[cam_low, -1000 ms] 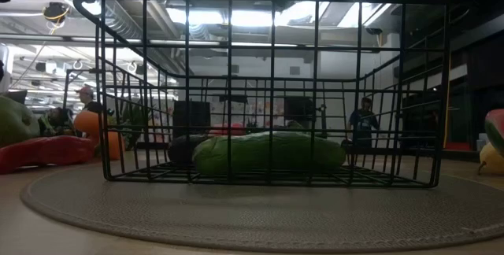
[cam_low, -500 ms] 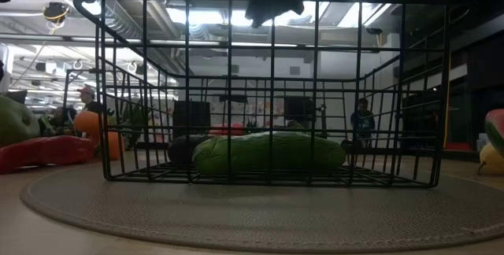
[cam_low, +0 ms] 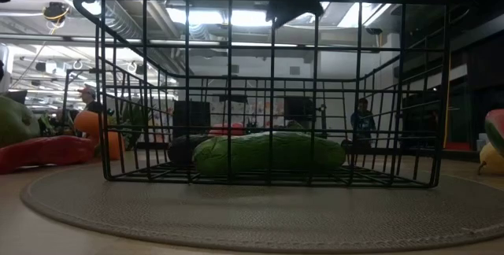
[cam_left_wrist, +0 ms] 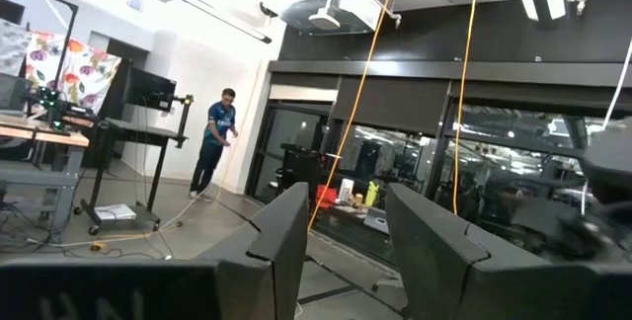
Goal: Build produce basket
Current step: Put the bottom orange tangerines into the black wire basket
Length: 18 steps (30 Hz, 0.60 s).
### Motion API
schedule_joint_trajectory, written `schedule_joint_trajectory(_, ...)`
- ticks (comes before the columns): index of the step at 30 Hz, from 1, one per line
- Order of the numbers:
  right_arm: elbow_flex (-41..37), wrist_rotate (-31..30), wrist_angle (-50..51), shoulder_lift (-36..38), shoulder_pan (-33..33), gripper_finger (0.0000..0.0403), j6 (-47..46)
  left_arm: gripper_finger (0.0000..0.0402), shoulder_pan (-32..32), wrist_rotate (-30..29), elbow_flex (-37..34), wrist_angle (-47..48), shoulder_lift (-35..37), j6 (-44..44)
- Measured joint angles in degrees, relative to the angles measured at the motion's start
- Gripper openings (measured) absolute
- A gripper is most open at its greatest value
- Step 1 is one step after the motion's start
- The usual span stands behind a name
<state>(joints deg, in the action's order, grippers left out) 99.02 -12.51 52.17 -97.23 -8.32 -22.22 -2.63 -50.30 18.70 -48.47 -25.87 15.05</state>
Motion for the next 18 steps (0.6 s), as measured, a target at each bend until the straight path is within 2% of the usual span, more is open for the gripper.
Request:
schedule_joint_trajectory(4,0.0,-0.9,5.8,2.0,-2.5,0.0131,0.0,0.0134,0.0,0.3,0.0,0.0,0.0,0.0)
schedule_joint_trajectory(10,0.0,-7.9,17.6,3.3,-5.4,0.0131,-2.9,0.0134,0.0,0.4,0.0,0.2,0.0,-2.0)
schedule_joint_trajectory(18,0.0,-8.4,26.3,3.6,-7.7,0.0131,-7.0,0.0134,-2.2,0.5,0.0,6.6,0.0,-4.7)
